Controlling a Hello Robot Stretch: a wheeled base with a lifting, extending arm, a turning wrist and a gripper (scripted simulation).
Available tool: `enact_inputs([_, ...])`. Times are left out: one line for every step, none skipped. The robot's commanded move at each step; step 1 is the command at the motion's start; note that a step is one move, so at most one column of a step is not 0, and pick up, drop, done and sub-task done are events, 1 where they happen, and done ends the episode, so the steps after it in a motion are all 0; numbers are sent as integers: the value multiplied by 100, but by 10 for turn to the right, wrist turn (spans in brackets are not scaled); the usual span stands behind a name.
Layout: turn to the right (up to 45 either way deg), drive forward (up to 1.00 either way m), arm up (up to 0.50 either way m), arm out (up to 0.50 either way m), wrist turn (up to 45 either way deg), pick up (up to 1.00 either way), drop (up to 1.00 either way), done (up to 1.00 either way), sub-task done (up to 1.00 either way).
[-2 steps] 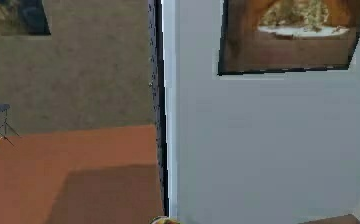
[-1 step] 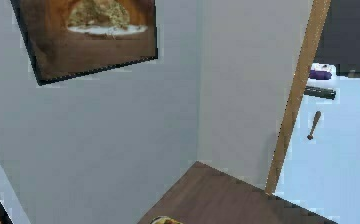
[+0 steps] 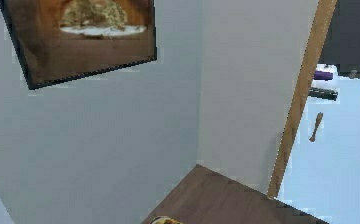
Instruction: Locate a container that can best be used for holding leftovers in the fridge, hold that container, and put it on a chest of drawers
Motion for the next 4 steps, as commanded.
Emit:
enact_inputs([-450, 0, 0, 0, 0, 0, 0, 0, 0])
enact_inputs([-450, 0, 0, 0, 0, 0, 0, 0, 0])
enact_inputs([-360, 0, 0, 0, 0, 0, 0, 0, 0])
enact_inputs([0, 40, 0, 0, 0, 0, 0, 0, 0])
